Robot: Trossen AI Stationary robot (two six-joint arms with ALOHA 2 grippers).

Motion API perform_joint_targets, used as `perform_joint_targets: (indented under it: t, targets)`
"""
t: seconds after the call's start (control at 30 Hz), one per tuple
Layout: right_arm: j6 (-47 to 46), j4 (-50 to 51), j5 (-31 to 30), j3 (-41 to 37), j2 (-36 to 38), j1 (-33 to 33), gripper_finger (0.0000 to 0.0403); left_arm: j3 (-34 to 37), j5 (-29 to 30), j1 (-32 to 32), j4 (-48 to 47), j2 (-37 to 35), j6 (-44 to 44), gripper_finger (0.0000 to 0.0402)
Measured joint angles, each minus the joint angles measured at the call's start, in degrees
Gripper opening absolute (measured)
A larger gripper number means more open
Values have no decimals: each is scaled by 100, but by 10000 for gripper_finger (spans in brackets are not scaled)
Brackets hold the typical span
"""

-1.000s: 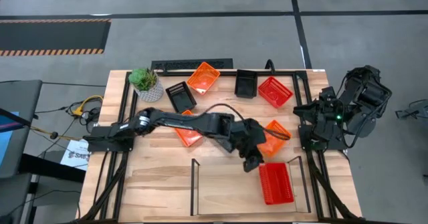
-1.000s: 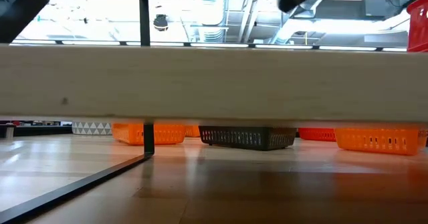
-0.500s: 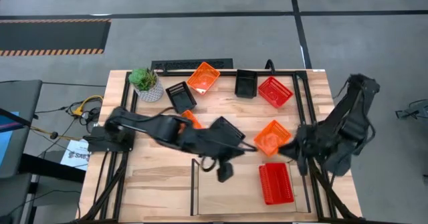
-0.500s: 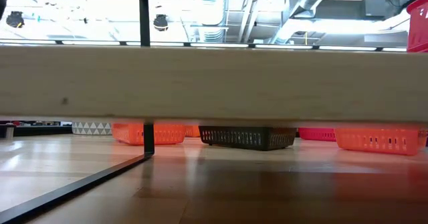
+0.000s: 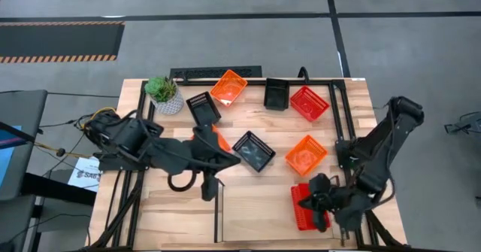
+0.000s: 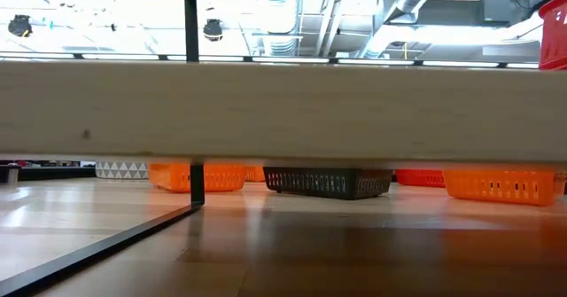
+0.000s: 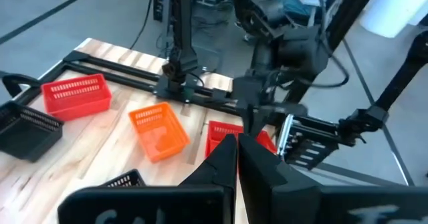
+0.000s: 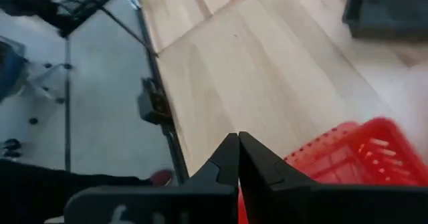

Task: Stack baskets on shelf by color
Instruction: Stack the bottom red bin on top of the red bin on the shelf, then stack the red bin on top of the red bin on the shelf

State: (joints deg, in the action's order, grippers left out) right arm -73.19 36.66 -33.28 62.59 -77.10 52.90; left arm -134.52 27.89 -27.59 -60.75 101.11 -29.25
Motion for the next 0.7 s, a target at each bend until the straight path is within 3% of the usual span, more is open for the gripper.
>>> perform_joint_targets:
  t: [0.33,0.7]
  targets:
    - [-544,82,372,0,-483,-17,5,0,0,-204,-169,10,-3,0]
    - [-457,214,350,0,-187,-138,14,0,51,-200,-199,15,-10,0]
